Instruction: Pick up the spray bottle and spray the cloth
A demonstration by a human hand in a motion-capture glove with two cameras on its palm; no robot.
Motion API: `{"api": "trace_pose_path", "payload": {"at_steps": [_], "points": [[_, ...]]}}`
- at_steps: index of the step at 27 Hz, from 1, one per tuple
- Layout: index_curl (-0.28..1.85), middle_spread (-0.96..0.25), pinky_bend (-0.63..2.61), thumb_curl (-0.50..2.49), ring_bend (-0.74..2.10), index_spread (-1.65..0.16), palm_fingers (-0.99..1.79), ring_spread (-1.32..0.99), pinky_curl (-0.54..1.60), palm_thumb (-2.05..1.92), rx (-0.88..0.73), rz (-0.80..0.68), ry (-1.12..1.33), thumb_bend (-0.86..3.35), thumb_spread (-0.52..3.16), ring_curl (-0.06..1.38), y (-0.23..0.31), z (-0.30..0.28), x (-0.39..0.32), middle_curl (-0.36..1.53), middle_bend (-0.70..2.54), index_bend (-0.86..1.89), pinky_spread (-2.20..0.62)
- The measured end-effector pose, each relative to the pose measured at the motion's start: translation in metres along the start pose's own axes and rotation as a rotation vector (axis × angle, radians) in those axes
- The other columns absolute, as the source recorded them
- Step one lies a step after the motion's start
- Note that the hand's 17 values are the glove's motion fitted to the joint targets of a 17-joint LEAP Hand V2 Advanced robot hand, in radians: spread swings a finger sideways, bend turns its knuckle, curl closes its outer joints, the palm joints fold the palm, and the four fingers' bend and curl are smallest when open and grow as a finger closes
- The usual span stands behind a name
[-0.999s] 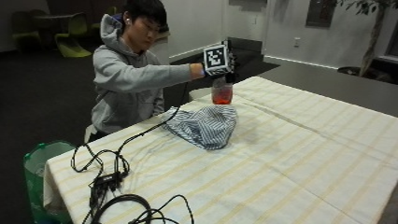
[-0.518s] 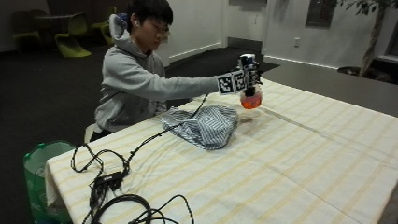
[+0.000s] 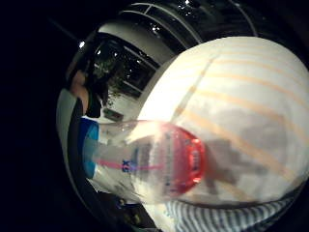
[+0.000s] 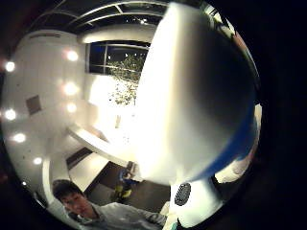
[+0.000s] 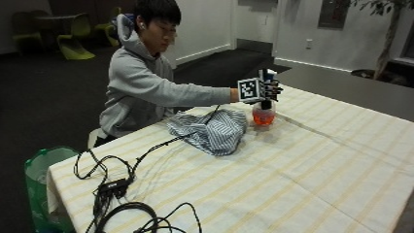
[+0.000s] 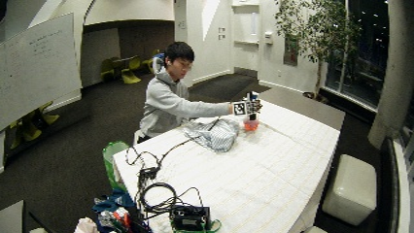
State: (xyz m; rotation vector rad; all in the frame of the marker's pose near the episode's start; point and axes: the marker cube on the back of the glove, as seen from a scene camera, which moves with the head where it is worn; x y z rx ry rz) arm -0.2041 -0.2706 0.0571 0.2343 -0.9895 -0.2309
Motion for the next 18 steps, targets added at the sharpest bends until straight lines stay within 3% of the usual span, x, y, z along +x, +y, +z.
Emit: {"api": "trace_pose_path", "payload": {"at_steps": [3,9,14,18], "points": [[0.52,-0.11,0.49,0.71,0.48,-0.22,0.96,-0.15,0.41,0.99,0.044,0.023,0.087,-0.04,0.3,0.43,-0.01,-0.002,0.007,0.44,0.37,0.13,-0.22],[0.45,-0.07,0.47,0.66,0.42,-0.23,0.44,-0.09,0.44,0.88,-0.055,0.055,0.156,-0.06,0.54,0.45,0.011,-0.02,0.014,0.45,0.35,-0.01,-0.05],[0.32,-0.03,0.52,0.62,0.38,-0.27,0.21,-0.04,0.42,0.83,-0.092,0.054,0.107,-0.05,0.66,0.4,0.034,-0.035,0.004,0.43,0.34,-0.02,0.05],[0.28,-0.01,0.53,0.6,0.39,-0.29,0.17,-0.02,0.4,0.82,-0.181,0.055,-0.082,-0.04,0.71,0.38,0.06,-0.052,-0.028,0.42,0.33,0.04,0.11]]}}
